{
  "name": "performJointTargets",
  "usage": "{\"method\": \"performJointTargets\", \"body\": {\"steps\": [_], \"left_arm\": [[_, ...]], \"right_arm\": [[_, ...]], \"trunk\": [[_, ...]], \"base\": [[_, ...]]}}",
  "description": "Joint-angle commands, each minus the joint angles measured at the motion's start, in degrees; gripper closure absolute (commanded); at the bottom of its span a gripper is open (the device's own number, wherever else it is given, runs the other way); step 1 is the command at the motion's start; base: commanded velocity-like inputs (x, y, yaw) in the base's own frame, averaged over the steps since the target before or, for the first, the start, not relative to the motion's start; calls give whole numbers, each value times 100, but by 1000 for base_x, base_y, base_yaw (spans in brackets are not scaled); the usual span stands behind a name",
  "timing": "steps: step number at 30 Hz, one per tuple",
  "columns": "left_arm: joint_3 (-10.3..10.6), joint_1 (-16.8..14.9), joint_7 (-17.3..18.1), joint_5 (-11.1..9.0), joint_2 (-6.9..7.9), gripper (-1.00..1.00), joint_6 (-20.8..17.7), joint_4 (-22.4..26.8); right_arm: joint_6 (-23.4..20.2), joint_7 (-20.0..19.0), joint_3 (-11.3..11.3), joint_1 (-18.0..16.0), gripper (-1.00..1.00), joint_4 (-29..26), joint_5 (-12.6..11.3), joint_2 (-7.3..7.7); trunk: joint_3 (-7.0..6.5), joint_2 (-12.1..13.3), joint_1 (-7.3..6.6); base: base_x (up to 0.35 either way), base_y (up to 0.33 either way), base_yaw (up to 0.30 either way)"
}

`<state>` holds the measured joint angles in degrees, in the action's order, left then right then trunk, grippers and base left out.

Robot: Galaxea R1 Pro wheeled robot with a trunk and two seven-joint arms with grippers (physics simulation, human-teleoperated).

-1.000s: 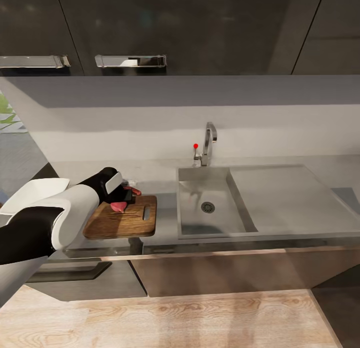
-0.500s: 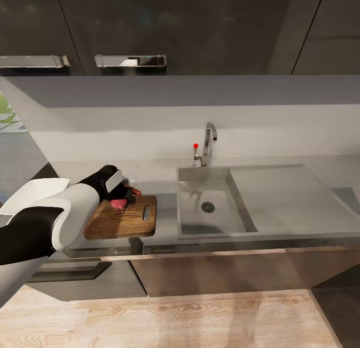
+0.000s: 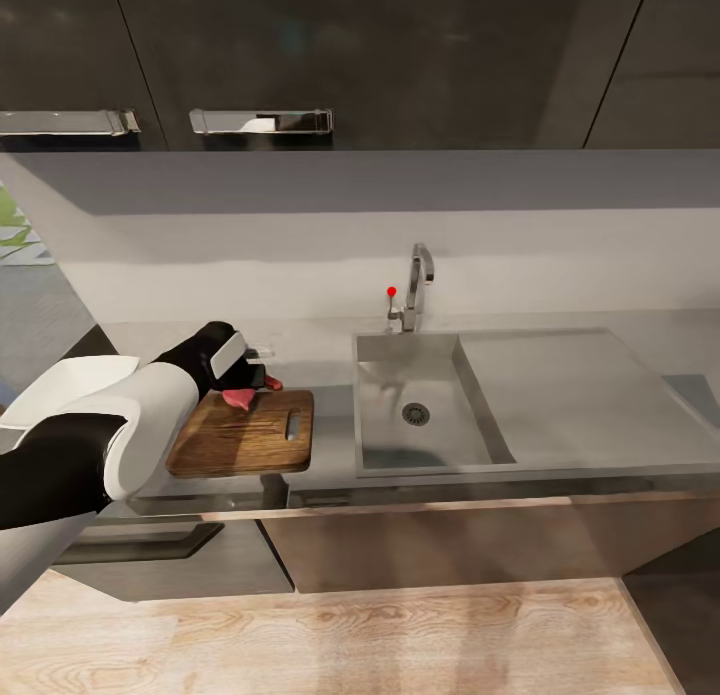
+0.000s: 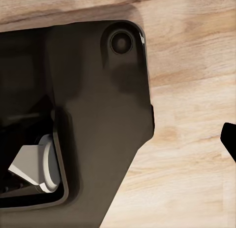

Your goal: In the kitchen, take the Vidalia onion out of the sink, dice it on the chopping board with the paring knife, put the diced onion into the bowl on the countertop, then place both the paring knife and the chopping board into the sink.

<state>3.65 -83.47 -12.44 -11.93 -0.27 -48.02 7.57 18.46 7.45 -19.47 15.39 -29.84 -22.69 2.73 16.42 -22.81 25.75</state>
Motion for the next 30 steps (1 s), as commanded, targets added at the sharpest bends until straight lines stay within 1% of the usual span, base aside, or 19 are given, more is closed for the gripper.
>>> {"method": "performJointTargets", "body": {"steps": [1, 5, 15, 30], "left_arm": [[38, -3, -30, -55, 0, 100, -23, 7], [46, -5, -30, -55, 0, 100, -23, 8], [48, -3, -30, -55, 0, 100, -23, 0], [48, -4, -30, -55, 7, 100, -23, 0]], "right_arm": [[13, 46, -48, 0, -100, -13, -43, 8], [11, 46, -48, 2, -100, -13, -43, 8], [9, 46, -48, 3, -100, -10, -42, 8], [9, 46, -48, 0, -100, -7, -43, 8]], "trunk": [[9, -11, 4], [9, -11, 4], [9, -11, 4], [9, -11, 4]], "base": [[0, 0, 0], [-72, 0, 0], [-215, 0, 0], [-19, 0, 0]]}}
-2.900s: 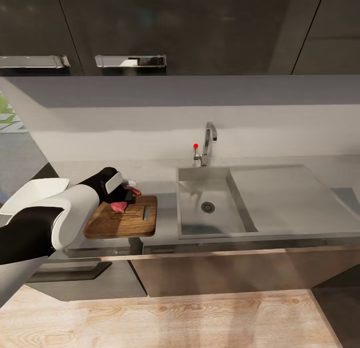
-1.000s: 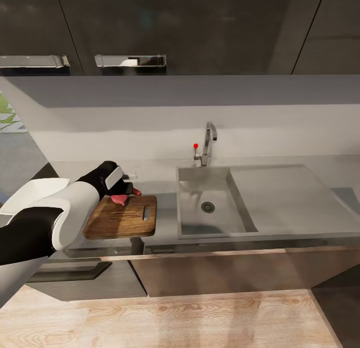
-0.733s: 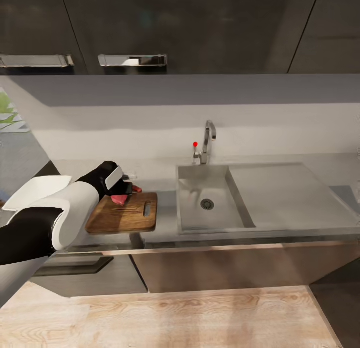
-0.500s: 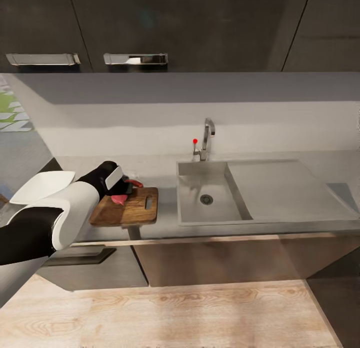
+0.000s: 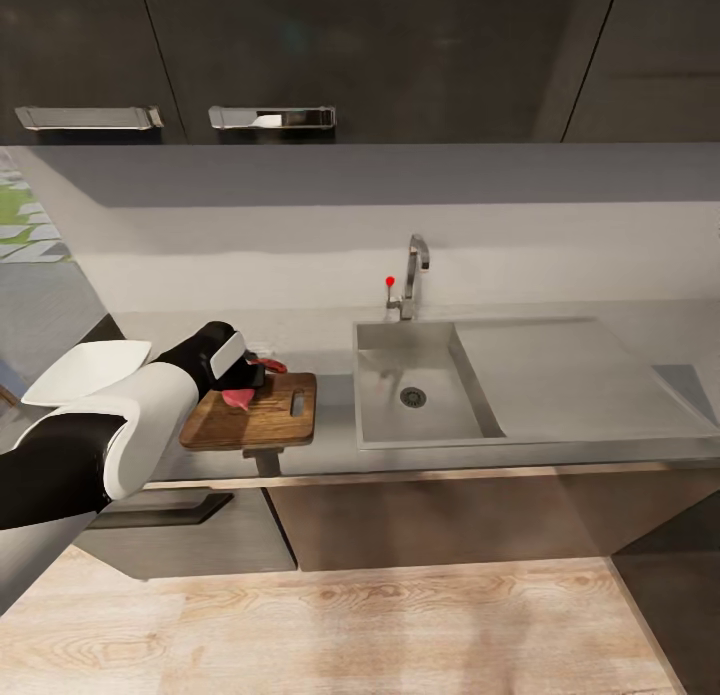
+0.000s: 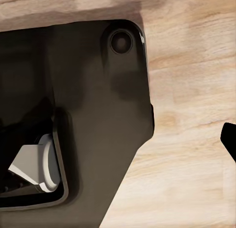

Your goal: In the kitchen, take the Vidalia onion out of the sink, dice it on the chopping board with the paring knife, put the diced onion into the bowl on the countertop, then place both the paring knife and the chopping board into the sink.

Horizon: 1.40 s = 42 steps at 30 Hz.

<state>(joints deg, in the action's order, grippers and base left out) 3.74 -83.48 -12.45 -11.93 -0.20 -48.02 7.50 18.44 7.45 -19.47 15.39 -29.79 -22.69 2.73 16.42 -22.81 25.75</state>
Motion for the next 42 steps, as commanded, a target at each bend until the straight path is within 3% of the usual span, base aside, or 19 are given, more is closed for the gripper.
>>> {"method": "performJointTargets", "body": {"steps": [1, 26, 27, 42], "left_arm": [[39, -2, -32, -55, 1, 100, -23, 6], [48, -2, -30, -53, 2, 100, 12, -12], [48, -2, -30, -50, 2, -100, 12, -12], [39, -4, -38, -46, 5, -100, 12, 6]], "right_arm": [[13, 46, -49, 0, -100, -12, -42, 8], [19, 46, -49, 0, -100, -10, -42, 8], [19, 46, -49, 1, -100, -10, -42, 8], [19, 46, -49, 1, -100, -10, -42, 8]], "trunk": [[9, -11, 4], [9, -11, 4], [9, -11, 4], [9, -11, 4]], "base": [[0, 0, 0], [0, 0, 0], [0, 0, 0], [0, 0, 0]]}}
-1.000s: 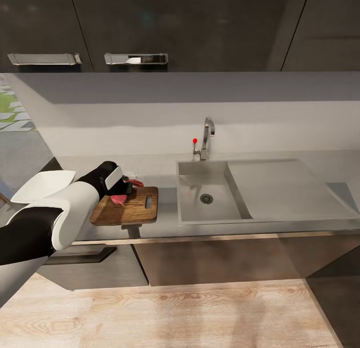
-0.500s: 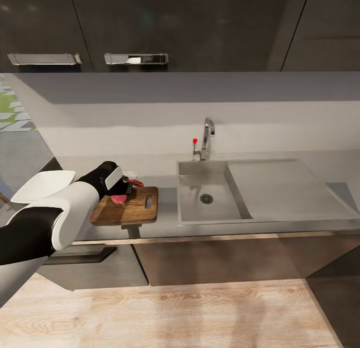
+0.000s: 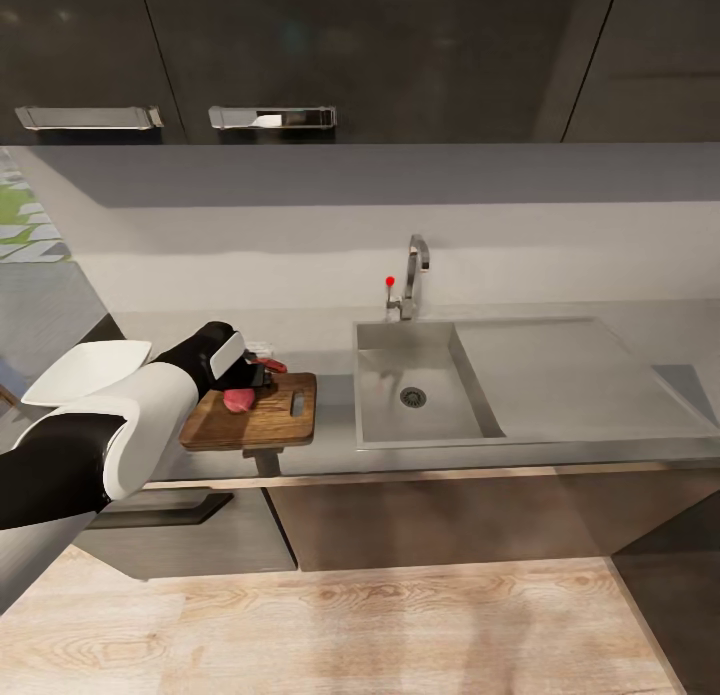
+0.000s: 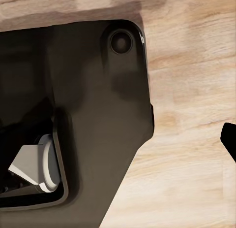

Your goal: In the kitchen, take the Vidalia onion out of the sink, dice it on the chopping board with the paring knife, put the diced onion into the bowl on the countertop, then place both the paring knife and the chopping board into the sink.

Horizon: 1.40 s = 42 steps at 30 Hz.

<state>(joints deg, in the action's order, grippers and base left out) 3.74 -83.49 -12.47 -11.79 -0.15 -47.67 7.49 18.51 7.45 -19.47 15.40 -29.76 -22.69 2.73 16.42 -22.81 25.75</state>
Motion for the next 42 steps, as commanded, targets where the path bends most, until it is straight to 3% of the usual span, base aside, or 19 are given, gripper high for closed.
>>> {"method": "performJointTargets", "body": {"steps": [1, 14, 19, 23, 28, 42], "left_arm": [[39, -3, -36, -60, 0, -100, -23, 7], [9, -7, -43, -53, 10, -100, -48, 48], [19, -8, -52, -56, 67, -100, -228, 534], [23, -7, -54, -54, 105, -100, -776, 1214], [39, -7, -55, -62, 149, -100, -966, 1719], [43, -5, -54, -69, 179, -100, -1014, 1831]], "right_arm": [[12, 46, -49, 0, -100, -13, -42, 8], [12, 46, -49, 0, -100, -13, -42, 8], [12, 46, -49, -1, -100, -13, -42, 8], [12, 46, -49, -2, -100, -13, -42, 8], [12, 46, -49, -1, -100, -13, -42, 8], [12, 46, -49, 0, -100, -13, -42, 8]], "trunk": [[9, -11, 4], [9, -11, 4], [9, -11, 4], [9, -11, 4], [9, -11, 4], [9, -11, 4]], "base": [[0, 0, 0], [0, 0, 0], [0, 0, 0], [0, 0, 0], [-1, 0, 0], [-255, 0, 0]]}}
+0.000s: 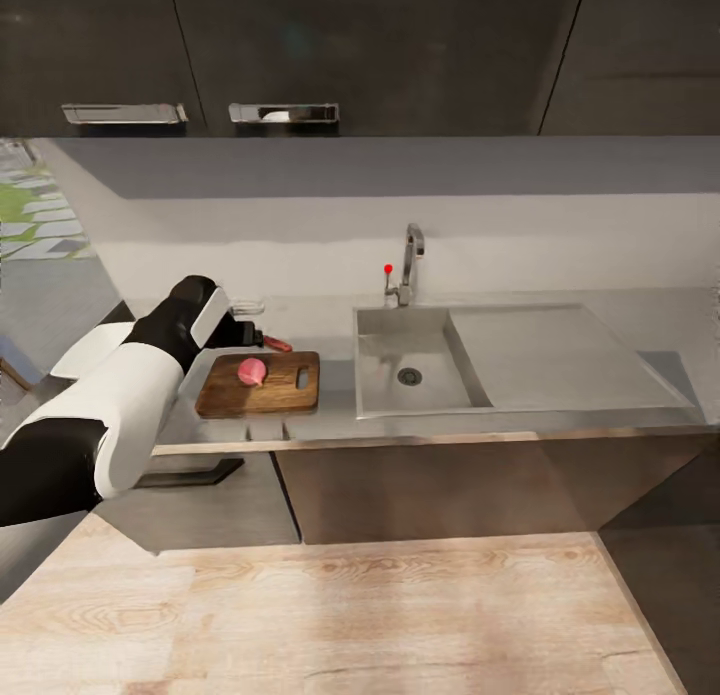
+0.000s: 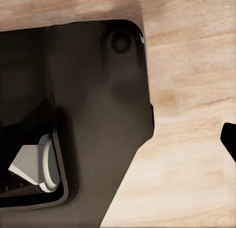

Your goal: In the kitchen, take the Vidalia onion out of the sink, dice it on the chopping board with the paring knife, put the diced onion into the bowl on the countertop, then place both the paring knife and the chopping board into the sink.

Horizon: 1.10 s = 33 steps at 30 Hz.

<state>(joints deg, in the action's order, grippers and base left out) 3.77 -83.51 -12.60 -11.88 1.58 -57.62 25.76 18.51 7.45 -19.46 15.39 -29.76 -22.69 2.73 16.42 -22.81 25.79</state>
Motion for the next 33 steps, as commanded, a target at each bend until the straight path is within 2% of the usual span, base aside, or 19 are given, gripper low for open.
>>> {"method": "performJointTargets", "body": {"steps": [1, 24, 33], "left_arm": [[39, -3, -41, -60, 6, -100, -18, -5], [36, 0, -41, -60, 6, -100, -12, -134], [36, 0, -43, -68, -63, -100, -13, -226]], "right_arm": [[12, 46, -49, 0, -100, -13, -42, 9], [42, 40, -57, 0, -100, -13, -45, -30], [44, 42, -58, 1, -100, -13, -50, -34]], "trunk": [[9, -11, 0], [9, -11, 0], [9, -11, 0]], "base": [[-335, 0, 0], [-339, 0, 0], [-339, 0, 0]]}}
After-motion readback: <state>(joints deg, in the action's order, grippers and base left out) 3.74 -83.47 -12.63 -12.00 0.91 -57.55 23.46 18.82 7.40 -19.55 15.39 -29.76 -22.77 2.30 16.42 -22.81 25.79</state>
